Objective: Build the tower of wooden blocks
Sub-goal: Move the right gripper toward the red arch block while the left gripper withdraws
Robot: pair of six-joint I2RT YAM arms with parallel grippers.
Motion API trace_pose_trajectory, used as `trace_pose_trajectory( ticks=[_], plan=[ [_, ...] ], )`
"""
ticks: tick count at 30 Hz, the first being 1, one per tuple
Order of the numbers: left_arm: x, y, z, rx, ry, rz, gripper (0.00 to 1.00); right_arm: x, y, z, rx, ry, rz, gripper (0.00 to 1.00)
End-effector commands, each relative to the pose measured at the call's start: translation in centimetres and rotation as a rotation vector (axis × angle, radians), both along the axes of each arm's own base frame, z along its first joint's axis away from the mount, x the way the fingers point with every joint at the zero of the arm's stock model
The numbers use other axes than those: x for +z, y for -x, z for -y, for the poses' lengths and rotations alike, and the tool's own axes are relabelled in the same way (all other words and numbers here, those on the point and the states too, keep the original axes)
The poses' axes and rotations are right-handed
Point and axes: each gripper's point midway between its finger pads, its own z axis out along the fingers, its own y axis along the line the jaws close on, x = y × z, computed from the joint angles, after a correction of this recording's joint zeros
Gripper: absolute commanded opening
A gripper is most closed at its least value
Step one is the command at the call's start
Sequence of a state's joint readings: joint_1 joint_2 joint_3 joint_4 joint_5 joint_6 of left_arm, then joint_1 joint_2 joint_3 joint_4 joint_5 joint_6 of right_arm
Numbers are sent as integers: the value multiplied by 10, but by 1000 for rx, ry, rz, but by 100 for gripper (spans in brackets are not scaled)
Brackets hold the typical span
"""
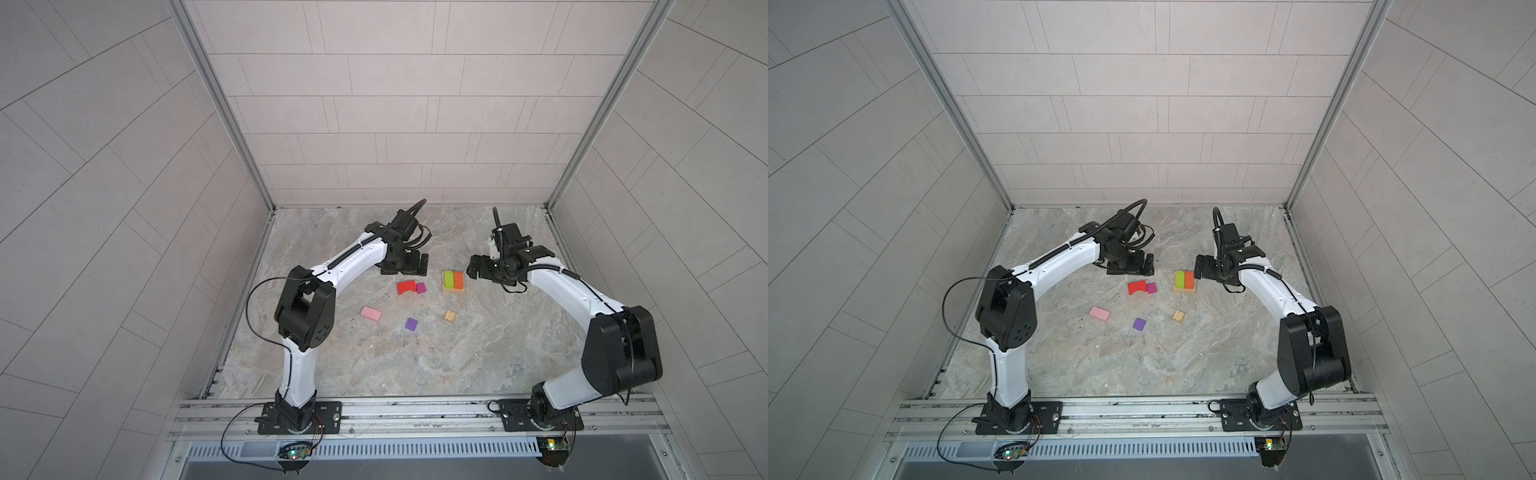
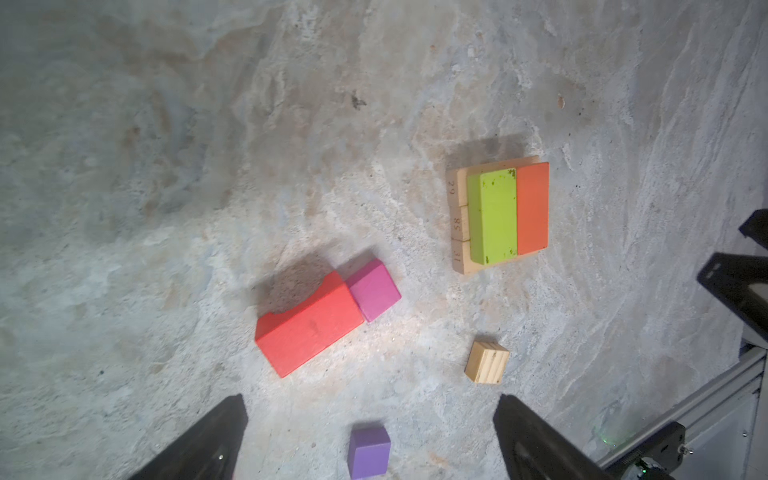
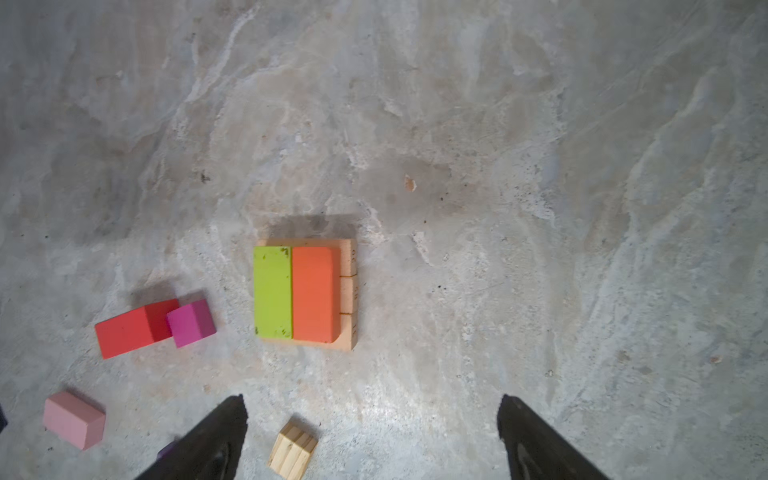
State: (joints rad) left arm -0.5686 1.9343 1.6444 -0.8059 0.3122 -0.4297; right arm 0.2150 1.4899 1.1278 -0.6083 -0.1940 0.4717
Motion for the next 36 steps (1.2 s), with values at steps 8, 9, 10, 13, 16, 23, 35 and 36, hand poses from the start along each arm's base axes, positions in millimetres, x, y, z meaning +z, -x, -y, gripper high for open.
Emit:
trace_pose_trajectory(
  ticks=[8, 9, 10, 13, 16, 23, 35, 36],
  plan=[
    [42, 44, -39, -33, 153, -6, 100, 22, 18, -48, 73, 45, 27, 93],
    [47, 46, -42, -35, 177, 1, 100, 22, 18, -53, 77, 47, 33, 92],
    [54, 48, -46, -36, 209, 10, 100, 22, 18, -60, 84, 47, 38, 92],
    [70, 50, -60, -33, 285, 37, 100, 16, 20, -79, 105, 53, 39, 91],
    [80, 51, -73, -27, 337, 71, 100, 10, 21, -98, 127, 71, 36, 89],
    [92, 49, -81, 6, 490, 140, 100, 3, 16, -135, 157, 98, 56, 88],
    [103, 42, -101, 79, 517, 193, 100, -27, -8, -188, 219, 134, 2, 84],
    [104, 41, -102, 81, 517, 198, 100, -30, -10, -191, 224, 140, -3, 84]
  ],
)
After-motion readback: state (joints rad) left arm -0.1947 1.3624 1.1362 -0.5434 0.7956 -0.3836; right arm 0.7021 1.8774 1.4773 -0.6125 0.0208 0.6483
